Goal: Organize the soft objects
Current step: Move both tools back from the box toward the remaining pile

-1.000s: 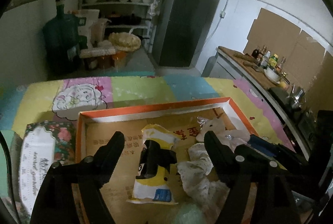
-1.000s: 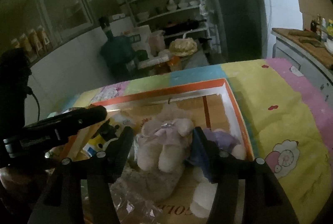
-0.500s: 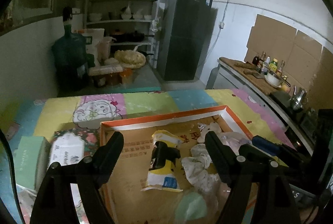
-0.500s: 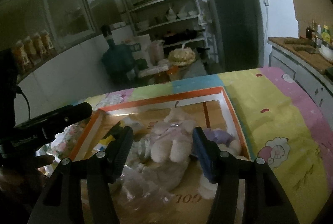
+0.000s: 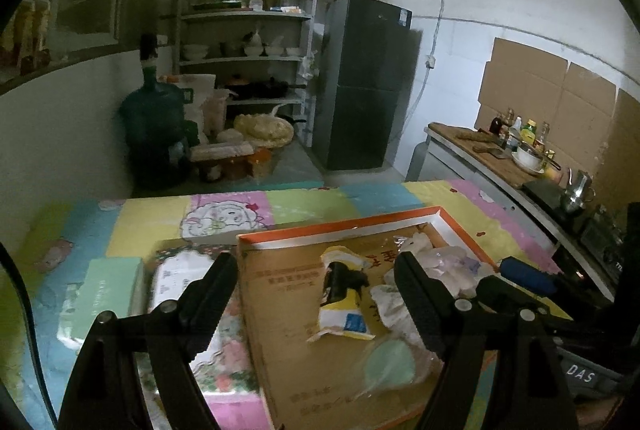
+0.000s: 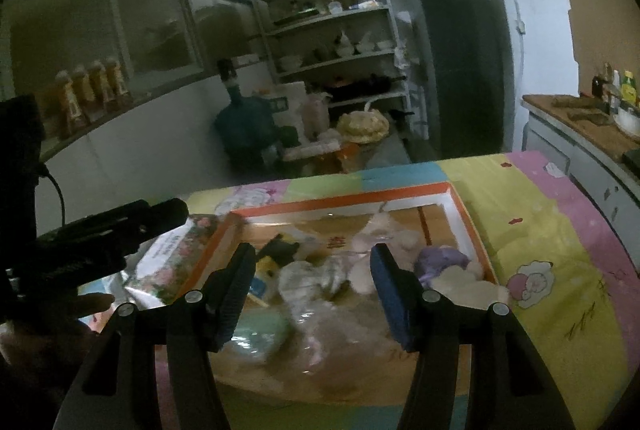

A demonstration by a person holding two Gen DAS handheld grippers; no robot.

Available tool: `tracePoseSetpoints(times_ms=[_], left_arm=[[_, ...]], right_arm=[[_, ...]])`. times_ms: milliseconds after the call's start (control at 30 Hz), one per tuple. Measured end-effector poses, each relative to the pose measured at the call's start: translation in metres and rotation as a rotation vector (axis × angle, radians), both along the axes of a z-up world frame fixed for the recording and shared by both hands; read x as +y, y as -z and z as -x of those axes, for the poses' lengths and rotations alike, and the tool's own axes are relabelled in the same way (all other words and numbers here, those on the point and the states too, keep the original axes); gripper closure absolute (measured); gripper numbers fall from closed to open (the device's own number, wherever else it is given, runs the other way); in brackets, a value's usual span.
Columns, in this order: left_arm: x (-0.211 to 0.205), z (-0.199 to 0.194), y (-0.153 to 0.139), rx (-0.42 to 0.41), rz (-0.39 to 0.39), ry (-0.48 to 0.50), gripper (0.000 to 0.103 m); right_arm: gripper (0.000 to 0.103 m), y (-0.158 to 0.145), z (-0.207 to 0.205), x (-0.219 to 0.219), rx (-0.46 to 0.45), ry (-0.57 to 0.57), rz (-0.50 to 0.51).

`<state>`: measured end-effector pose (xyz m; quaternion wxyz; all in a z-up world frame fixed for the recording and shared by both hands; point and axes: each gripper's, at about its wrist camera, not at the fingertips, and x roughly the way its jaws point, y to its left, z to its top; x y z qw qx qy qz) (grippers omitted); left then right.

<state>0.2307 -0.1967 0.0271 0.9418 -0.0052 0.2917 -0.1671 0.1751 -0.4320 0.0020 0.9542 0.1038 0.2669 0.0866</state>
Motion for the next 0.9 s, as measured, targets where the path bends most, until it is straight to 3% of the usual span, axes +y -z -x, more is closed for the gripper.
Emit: tracePoseSetpoints(times_ms=[500, 900], left_arm=[[0.048, 0.036, -0.01, -0.073, -0.036, -0.068, 0.023], [0.114, 0.059, -0.015, -0.096, -0.005, -0.144, 0.023]], right_arm=[[0.042, -0.021, 0.029, 0.059, -0.064, -0.068, 0.016], [0.041, -0.025, 0.039, 0.109, -0.074, -0.126, 0.038]])
